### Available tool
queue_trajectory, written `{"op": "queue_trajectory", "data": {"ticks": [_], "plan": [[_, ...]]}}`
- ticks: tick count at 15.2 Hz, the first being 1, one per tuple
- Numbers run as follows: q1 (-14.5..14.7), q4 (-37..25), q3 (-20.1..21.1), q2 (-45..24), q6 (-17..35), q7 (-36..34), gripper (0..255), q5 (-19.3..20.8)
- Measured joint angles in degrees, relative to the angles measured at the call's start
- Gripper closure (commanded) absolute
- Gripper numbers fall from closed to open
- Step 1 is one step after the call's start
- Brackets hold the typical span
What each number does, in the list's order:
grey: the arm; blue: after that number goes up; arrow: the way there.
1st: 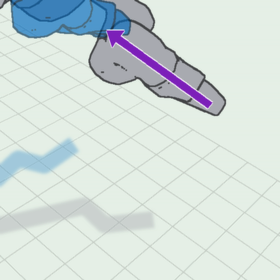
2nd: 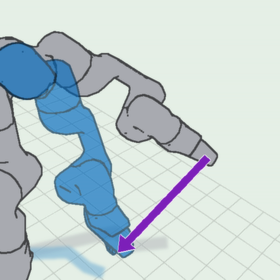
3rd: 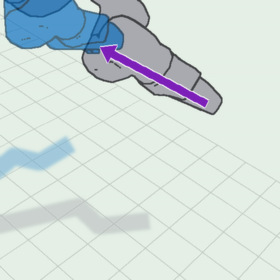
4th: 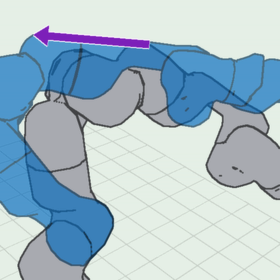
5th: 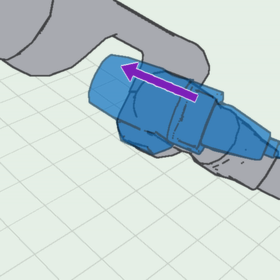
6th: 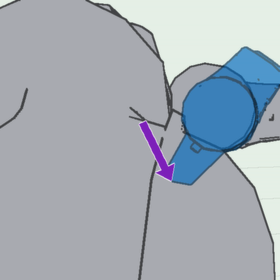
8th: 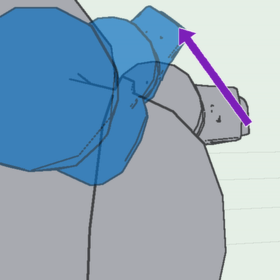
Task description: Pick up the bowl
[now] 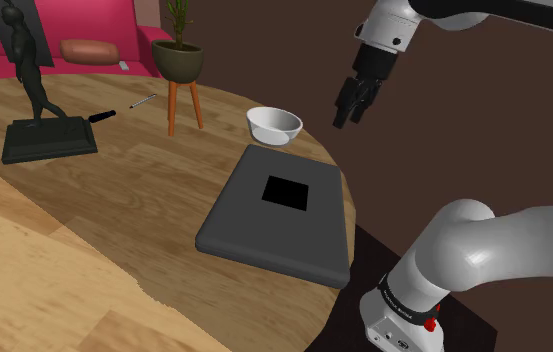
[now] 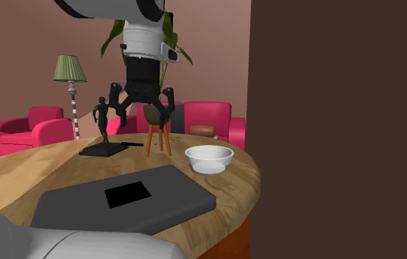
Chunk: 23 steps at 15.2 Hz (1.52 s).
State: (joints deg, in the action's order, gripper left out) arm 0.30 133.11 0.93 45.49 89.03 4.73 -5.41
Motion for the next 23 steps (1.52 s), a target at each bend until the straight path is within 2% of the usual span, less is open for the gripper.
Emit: {"op": "queue_trajectory", "data": {"ticks": [3, 12, 18, 23], "plan": [[-0.19, -0.42, 0.24, -2.30, 1.88, -0.14, 0, 0.26], [-1.52, -7.24, 1.90, -19.93, 12.97, -2.12, 0, 2.71], [-2.50, -15.85, 2.40, -33.25, 17.80, -3.74, 0, 5.26], [-3.02, -25.48, 2.46, -44.59, 19.60, -5.27, 0, 7.66]]}}
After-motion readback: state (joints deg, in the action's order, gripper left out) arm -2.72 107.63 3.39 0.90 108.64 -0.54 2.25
